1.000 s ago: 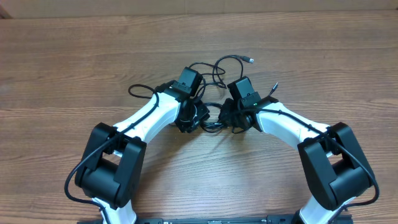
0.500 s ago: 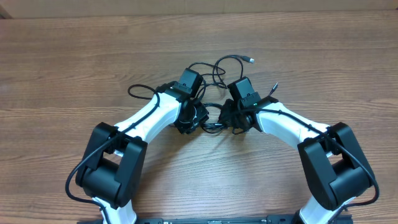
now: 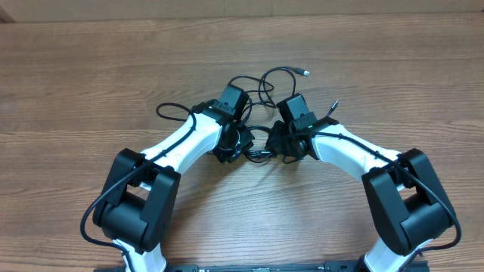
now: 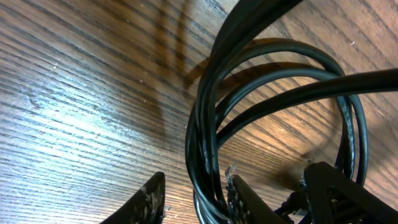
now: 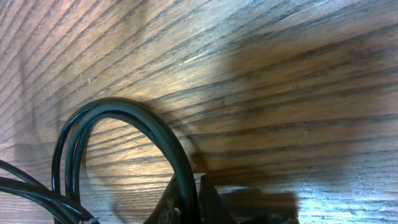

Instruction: Untangle cables

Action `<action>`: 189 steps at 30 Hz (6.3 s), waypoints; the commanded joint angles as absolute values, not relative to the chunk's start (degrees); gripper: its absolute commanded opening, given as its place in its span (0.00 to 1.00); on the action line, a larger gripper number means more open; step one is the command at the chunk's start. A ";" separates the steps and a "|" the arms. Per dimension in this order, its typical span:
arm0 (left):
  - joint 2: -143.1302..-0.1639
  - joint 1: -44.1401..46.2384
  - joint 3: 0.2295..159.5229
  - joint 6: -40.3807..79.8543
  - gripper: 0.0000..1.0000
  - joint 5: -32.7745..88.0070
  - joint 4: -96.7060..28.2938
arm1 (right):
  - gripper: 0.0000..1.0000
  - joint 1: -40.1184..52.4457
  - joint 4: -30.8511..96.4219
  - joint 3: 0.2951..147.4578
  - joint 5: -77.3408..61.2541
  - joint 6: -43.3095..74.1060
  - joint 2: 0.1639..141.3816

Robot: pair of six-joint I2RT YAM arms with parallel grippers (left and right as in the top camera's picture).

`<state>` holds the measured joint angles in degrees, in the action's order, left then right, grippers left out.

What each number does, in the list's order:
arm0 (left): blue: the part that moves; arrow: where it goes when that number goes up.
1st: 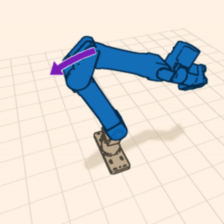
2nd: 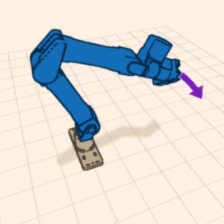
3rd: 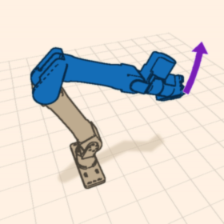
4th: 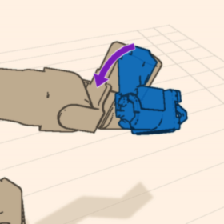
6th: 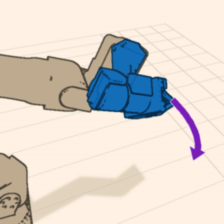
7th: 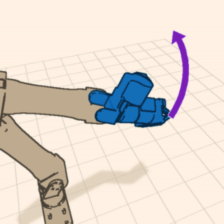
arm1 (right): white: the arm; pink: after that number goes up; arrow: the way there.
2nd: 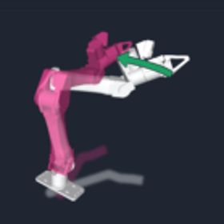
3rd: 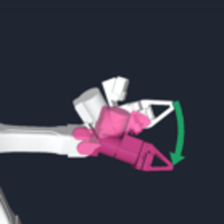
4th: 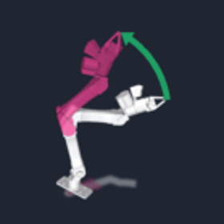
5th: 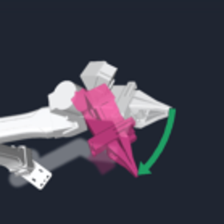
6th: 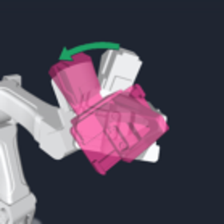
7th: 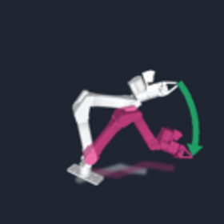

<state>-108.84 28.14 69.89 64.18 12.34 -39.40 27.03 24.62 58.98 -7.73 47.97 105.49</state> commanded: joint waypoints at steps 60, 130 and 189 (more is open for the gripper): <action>-99.77 20.45 77.49 40.60 0.78 19.31 -51.86 | 0.04 23.59 29.04 60.14 -6.07 42.98 103.94; -98.13 11.11 69.25 34.74 0.82 23.81 -43.31 | 0.04 22.11 29.15 61.06 -20.03 22.59 103.88; -108.73 21.19 69.28 17.98 0.61 38.20 -25.76 | 0.36 15.68 53.15 79.72 -11.00 25.71 98.15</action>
<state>-108.33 22.00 69.58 20.34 28.67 -26.35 15.84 53.36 79.35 -10.37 25.28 98.26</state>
